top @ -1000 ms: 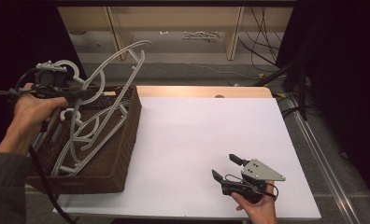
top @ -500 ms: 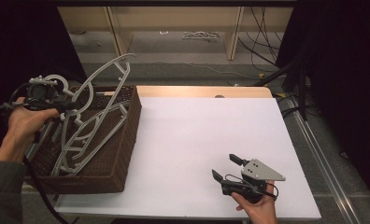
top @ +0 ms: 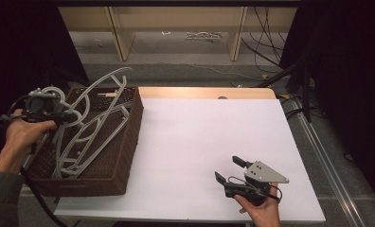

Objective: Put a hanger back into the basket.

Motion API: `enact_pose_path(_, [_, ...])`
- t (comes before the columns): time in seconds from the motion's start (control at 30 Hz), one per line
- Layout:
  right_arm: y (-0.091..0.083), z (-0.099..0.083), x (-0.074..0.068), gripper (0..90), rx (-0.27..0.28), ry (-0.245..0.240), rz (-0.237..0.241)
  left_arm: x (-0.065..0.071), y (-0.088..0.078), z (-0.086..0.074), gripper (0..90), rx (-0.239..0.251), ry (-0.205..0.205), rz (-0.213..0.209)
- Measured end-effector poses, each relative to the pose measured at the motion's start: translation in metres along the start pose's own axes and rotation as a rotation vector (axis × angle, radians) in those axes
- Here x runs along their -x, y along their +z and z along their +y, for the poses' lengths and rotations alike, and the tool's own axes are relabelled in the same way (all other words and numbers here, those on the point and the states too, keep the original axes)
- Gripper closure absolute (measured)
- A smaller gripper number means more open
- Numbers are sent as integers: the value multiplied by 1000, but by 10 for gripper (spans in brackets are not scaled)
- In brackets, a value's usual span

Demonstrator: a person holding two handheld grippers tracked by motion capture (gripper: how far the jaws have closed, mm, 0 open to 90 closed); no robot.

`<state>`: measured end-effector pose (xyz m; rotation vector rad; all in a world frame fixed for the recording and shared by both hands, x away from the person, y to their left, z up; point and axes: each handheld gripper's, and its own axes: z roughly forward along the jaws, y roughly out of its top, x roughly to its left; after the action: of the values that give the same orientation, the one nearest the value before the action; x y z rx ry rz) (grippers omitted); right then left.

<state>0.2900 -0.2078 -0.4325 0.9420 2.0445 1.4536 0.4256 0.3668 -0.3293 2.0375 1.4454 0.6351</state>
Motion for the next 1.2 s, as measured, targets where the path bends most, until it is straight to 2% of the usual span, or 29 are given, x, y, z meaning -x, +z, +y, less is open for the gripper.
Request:
enact_pose_path(0.27, [0,0,0,219,2,2,0,-1,7,-6,828,-27,22,24])
enact_pose_path(0.37, [0,0,0,218,5,1,2,-2,12,-10,828,-52,32,42])
enact_pose_path(0.47, [0,0,0,218,4,1,2,-4,17,-15,828,-61,26,36])
enact_pose_path(0.57, [0,0,1,218,4,2,-1,-2,22,-18,828,-85,38,28])
enact_pose_path(0.73, [0,0,0,219,1,-3,1,3,36,-23,827,-141,60,42])
enact_pose_path(0.87, [0,0,0,218,2,1,2,1,41,-23,827,-163,53,53])
enact_pose_path(0.97, [0,0,0,219,0,0,0,2,45,-23,827,-167,28,78])
enact_pose_path(1.2, [0,0,0,219,1,-5,2,5,55,-25,825,-178,49,70])
